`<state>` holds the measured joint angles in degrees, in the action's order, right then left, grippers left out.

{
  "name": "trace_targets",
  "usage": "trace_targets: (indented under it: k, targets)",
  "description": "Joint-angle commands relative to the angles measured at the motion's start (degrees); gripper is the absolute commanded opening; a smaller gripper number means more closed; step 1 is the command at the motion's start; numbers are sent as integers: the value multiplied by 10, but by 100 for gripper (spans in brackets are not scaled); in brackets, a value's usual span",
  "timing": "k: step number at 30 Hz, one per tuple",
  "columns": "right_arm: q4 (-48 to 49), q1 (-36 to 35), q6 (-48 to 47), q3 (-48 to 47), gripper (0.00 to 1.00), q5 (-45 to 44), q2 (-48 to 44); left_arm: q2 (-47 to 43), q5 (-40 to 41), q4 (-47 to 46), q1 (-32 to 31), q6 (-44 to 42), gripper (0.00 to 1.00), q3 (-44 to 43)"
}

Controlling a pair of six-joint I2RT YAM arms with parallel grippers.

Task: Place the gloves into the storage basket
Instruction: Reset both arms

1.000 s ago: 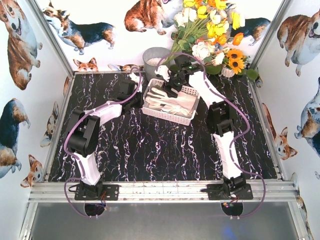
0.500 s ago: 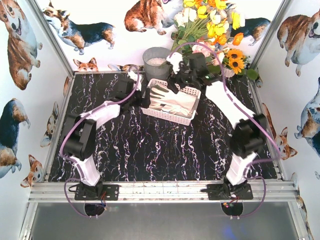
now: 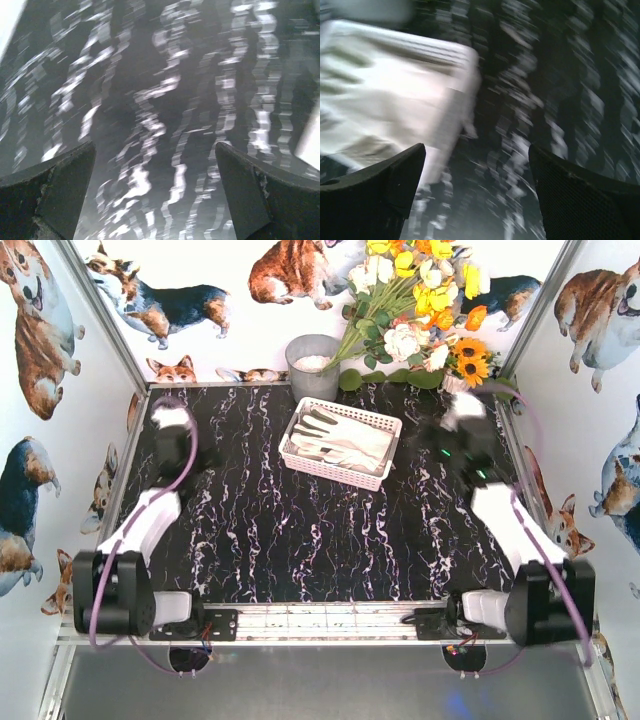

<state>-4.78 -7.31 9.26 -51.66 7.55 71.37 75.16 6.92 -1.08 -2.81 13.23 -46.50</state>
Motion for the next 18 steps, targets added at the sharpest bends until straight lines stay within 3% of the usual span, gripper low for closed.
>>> trace_targets:
  k: [1, 3, 6, 12, 16, 18]
  targets:
    - [112, 99, 137, 142, 87, -80, -103, -67, 117, -45, 66, 41, 100, 96]
    - [139, 100, 99, 182, 89, -121, -122, -90, 180, -97, 71, 31, 100, 142]
    - [217, 100, 32, 250, 90, -140, -130, -111, 189, -208, 70, 10, 100, 215]
    - [473, 97, -47, 378, 100, -104, -69, -74, 135, -454, 66, -60, 100, 323]
    - [528, 79, -77, 376, 100, -75, 28, 4, 75, -646, 61, -96, 100, 373]
    - [548, 57, -103, 367, 100, -75, 77, 57, 44, -687, 59, -108, 100, 371]
